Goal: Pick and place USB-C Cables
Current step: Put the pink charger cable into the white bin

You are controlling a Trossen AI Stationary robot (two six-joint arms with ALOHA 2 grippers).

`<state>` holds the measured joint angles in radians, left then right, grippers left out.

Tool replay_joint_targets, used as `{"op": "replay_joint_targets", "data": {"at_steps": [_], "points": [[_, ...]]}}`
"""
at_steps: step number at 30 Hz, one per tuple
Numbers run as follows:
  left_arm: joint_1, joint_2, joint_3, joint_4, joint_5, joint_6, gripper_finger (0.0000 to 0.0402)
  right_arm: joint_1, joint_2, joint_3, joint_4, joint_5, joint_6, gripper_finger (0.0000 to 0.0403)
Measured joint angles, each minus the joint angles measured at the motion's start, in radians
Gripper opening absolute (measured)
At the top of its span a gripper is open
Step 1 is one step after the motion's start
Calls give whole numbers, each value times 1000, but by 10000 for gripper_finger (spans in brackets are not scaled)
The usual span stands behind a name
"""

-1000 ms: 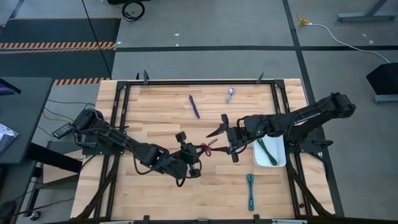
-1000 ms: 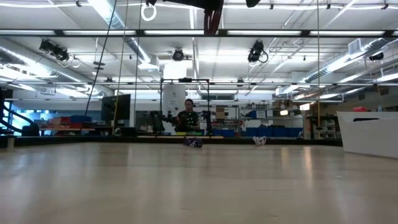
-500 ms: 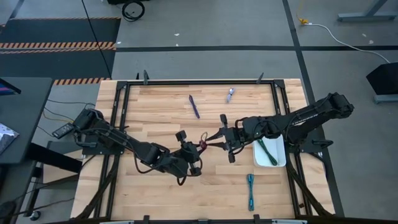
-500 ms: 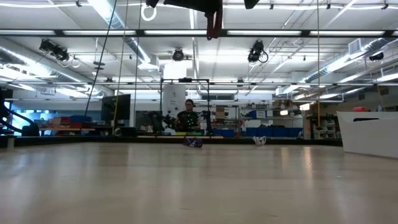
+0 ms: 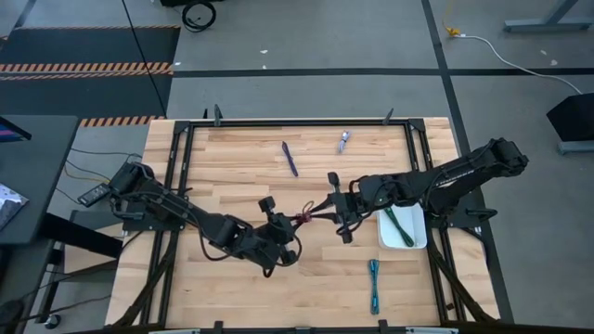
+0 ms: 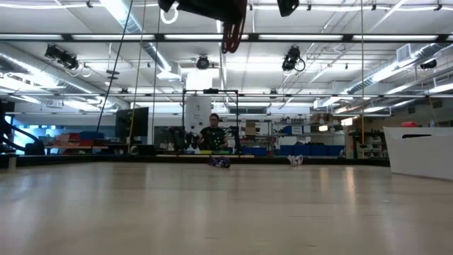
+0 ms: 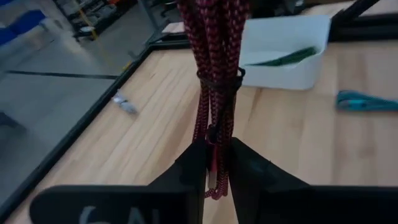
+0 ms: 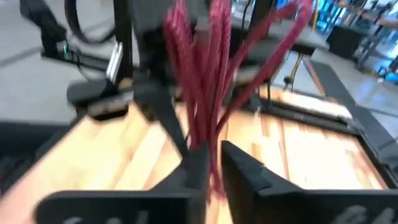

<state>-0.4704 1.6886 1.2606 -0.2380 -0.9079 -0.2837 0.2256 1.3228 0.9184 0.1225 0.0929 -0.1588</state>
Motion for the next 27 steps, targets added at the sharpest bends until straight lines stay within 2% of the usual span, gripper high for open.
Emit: {"op": "replay_joint_targets", "data": {"at_steps": [7, 12, 15, 20, 27], "points": [[-12, 0, 1, -21, -88, -18, 55, 0, 2, 0, -106, 3, 73, 197], [-9, -1, 1, -21, -69, -20, 56, 0, 2, 0, -23, 112, 97, 296], [-4, -1, 1, -19, -57, -23, 56, 0, 2, 0, 66, 123, 103, 339], [-2, -2, 1, -8, -57, -23, 56, 0, 2, 0, 162, 101, 104, 378], [2, -2, 1, 7, -55, -20, 57, 0, 56, 0, 206, 39, 131, 379]]}}
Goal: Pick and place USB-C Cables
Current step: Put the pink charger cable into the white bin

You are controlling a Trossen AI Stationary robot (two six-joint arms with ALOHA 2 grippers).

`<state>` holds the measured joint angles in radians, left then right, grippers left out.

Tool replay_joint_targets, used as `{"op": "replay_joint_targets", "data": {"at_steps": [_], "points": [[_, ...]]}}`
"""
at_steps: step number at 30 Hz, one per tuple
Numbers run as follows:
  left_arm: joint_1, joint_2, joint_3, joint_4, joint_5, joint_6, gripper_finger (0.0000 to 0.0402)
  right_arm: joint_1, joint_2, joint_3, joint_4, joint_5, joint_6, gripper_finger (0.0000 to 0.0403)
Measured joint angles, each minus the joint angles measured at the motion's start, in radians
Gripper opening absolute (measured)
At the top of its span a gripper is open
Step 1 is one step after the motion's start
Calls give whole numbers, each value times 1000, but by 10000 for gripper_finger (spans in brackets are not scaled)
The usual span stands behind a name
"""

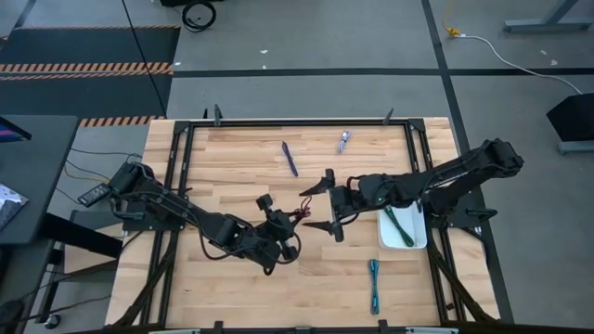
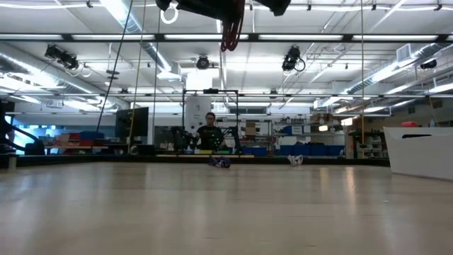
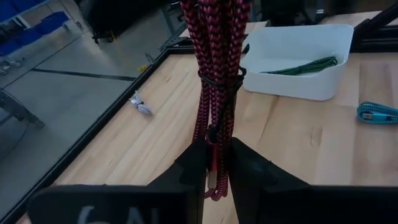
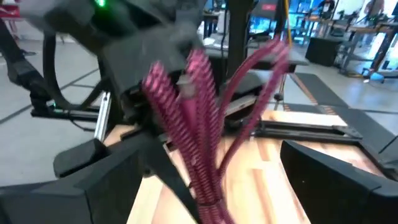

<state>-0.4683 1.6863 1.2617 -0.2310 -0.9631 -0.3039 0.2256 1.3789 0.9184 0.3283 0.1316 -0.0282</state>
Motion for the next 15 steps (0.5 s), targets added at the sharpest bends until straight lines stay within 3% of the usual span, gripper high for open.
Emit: {"op": "replay_joint_targets", "data": {"at_steps": [5, 8, 11, 15], "points": [[1, 0, 0, 5, 35, 1, 57, 0, 56, 0, 53, 67, -9, 352], [1, 0, 0, 3, 35, 1, 57, 0, 63, 0, 64, 136, -44, 305], [2, 0, 0, 3, 28, 1, 57, 2, 54, 0, 58, 179, -59, 219], [3, -2, 1, -2, 16, 1, 57, 8, 35, -1, 48, 181, -79, 54]]}}
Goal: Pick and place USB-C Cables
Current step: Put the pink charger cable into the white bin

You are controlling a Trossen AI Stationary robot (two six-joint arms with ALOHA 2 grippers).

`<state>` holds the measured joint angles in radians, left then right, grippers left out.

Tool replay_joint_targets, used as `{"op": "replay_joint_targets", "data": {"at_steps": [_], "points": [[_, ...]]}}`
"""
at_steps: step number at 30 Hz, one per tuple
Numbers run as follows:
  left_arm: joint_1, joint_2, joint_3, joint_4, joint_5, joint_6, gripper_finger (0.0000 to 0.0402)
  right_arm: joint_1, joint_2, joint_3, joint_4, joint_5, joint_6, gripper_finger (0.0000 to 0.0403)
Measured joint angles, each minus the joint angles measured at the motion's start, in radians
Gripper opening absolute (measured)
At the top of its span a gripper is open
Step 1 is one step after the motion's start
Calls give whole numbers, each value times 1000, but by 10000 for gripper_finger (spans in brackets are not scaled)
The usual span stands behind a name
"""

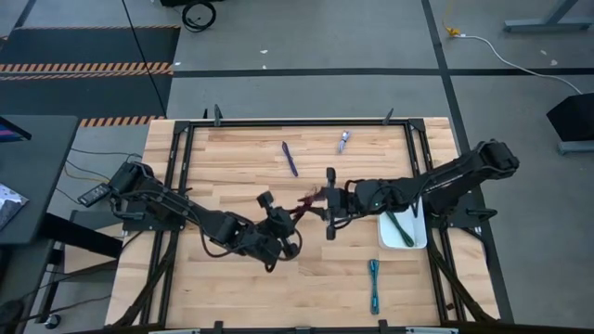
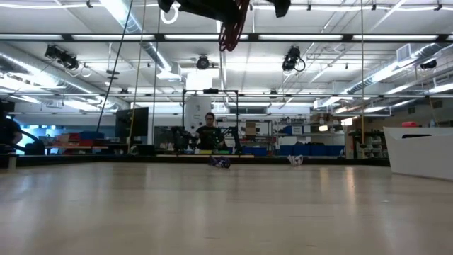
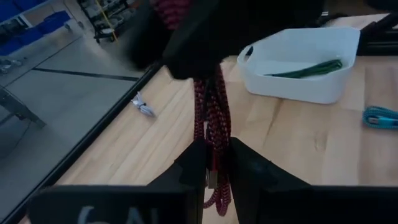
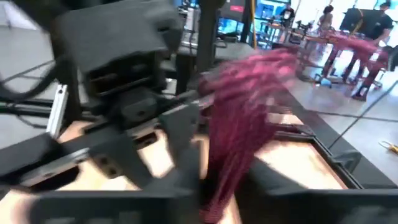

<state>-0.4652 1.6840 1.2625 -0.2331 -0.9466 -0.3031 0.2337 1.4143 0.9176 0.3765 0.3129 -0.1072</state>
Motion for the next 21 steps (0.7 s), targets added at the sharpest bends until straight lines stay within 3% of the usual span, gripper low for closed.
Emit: {"op": "replay_joint_targets", "data": {"at_steps": [2, 10, 18, 21], "points": [[0, 0, 0, 0, 1, 0, 57, 10, -6, 0, -11, 3, -29, 23], [0, 2, 0, -16, -30, 27, 74, 16, -11, 2, -99, 93, -49, 20], [-4, 2, 0, -14, -74, 141, 185, 42, -15, 0, -274, 313, -51, 19], [-2, 2, 0, -28, -123, 216, 229, 51, -40, 0, -422, 374, 43, 19]]}}
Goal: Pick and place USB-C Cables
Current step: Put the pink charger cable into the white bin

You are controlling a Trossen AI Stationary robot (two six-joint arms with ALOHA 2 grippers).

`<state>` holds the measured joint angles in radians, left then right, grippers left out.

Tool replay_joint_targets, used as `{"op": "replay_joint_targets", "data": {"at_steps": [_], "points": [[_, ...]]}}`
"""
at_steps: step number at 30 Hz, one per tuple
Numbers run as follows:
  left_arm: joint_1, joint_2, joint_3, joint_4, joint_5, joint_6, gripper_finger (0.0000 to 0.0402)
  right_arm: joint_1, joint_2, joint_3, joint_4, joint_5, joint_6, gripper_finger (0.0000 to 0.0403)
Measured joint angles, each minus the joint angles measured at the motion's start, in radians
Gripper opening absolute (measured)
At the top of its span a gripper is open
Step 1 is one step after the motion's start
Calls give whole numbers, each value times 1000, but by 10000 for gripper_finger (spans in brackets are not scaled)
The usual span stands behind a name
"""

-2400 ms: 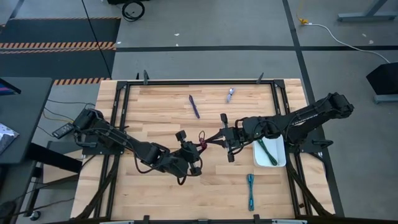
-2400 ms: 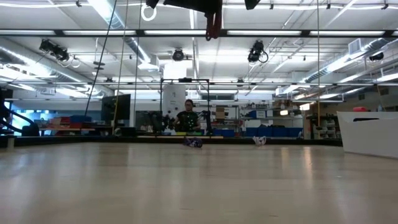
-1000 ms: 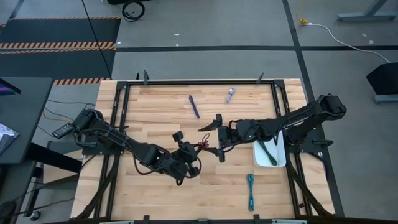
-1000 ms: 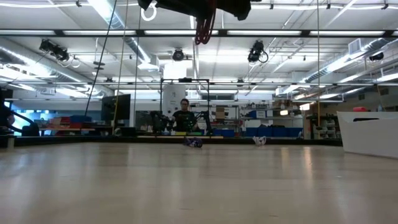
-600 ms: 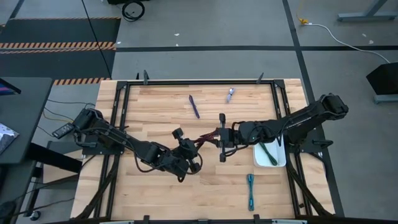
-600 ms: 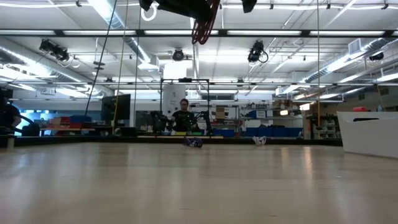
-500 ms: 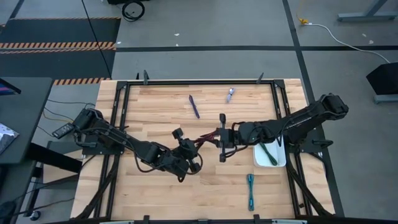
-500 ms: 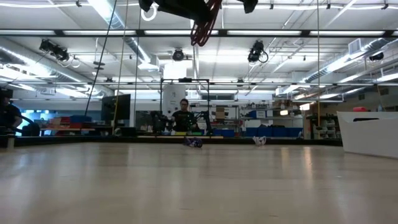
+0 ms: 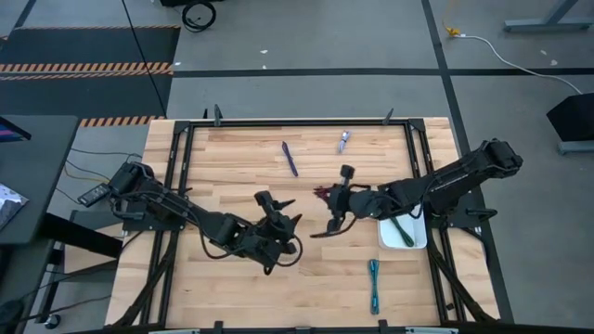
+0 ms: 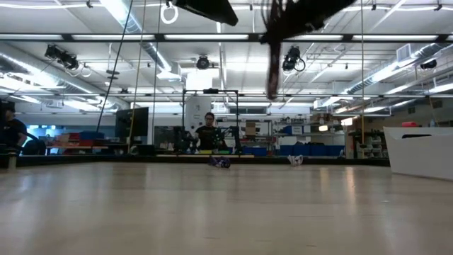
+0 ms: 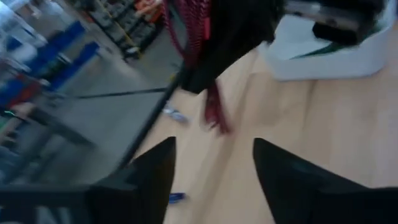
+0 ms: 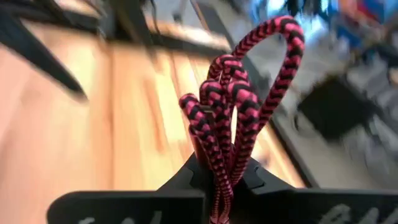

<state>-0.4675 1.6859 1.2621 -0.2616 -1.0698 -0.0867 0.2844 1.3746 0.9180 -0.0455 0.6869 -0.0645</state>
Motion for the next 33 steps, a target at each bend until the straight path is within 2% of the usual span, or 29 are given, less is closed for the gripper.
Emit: {"op": "replay_joint_targets", "data": {"at_steps": [5, 10, 13, 18, 23, 29, 33], "points": [[-2, 0, 0, -7, -94, 107, 264, -5, -82, 0, -431, -7, 348, 19], [2, 0, 0, 8, -145, 173, 262, -6, -165, 0, -778, -142, 719, 19], [14, 0, 0, 41, -142, 199, 252, -1, -211, 0, -860, -208, 823, 19], [40, 0, 0, 74, -138, 212, 240, 26, -289, 0, -873, -258, 885, 21], [54, 0, 0, 73, -138, 229, 234, 34, -360, 0, -965, -355, 1039, 19], [57, 0, 0, 73, -137, 257, 233, 35, -366, 0, -1266, -463, 1264, 21], [57, 0, 0, 73, -137, 286, 233, 50, -361, -16, -1246, -528, 1322, 21]]}}
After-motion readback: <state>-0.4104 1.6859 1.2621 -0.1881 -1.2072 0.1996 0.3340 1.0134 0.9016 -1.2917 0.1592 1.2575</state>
